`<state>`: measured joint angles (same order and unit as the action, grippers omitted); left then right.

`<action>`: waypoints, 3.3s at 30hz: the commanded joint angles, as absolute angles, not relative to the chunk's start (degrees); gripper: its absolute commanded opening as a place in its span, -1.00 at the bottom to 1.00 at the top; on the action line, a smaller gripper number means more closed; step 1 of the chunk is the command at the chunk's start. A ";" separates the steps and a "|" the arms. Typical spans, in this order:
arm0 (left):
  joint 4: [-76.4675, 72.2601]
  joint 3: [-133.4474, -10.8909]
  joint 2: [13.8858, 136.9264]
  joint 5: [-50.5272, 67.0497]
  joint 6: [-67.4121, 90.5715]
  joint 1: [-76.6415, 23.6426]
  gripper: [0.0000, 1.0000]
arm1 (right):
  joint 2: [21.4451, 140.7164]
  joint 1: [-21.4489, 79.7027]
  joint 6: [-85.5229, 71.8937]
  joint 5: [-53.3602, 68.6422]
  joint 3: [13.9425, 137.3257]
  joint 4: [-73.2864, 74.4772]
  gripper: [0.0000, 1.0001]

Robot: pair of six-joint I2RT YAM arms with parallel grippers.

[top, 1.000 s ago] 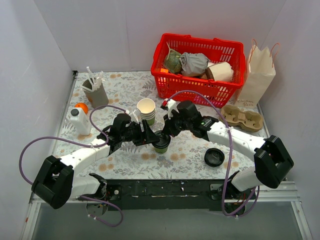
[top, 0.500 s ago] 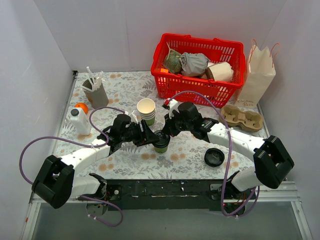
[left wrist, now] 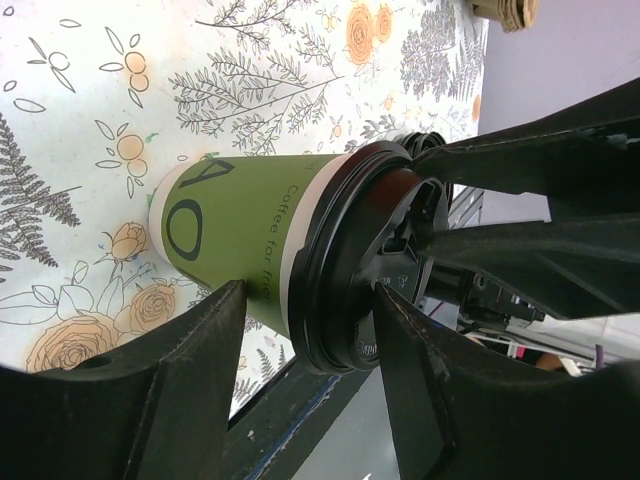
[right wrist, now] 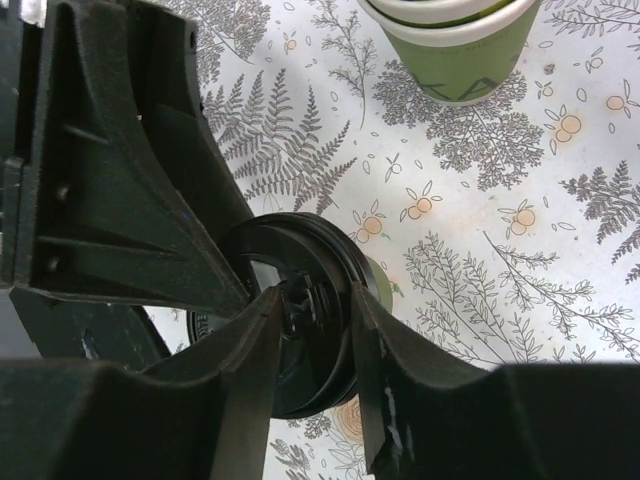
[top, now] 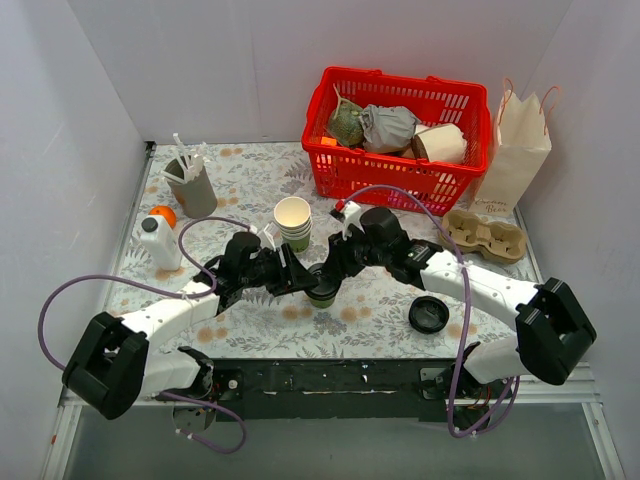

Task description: Pack the takeout coffee

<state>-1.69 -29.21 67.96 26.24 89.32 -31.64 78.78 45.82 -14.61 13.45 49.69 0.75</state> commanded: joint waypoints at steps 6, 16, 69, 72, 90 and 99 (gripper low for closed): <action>7.81 -30.76 71.54 26.90 81.65 -31.73 -0.03 | 80.07 45.70 -14.85 8.96 55.19 14.32 0.11; 7.82 -32.17 74.44 30.14 79.81 -31.82 -0.03 | 79.36 42.64 -15.29 15.46 56.34 13.61 0.19; 11.60 -40.87 77.78 33.40 76.82 -31.73 0.43 | 85.60 35.42 -21.62 33.57 56.07 8.62 0.51; 11.60 -41.13 76.91 32.61 77.43 -31.73 0.54 | 85.52 35.42 -23.02 33.84 56.25 8.35 0.50; 9.43 -36.04 64.25 29.17 90.68 -31.82 0.96 | 80.86 35.42 -28.73 34.18 49.67 12.22 0.47; -2.63 -33.40 67.14 35.67 96.15 -31.82 0.96 | 76.64 36.56 -32.17 36.30 45.09 7.82 0.49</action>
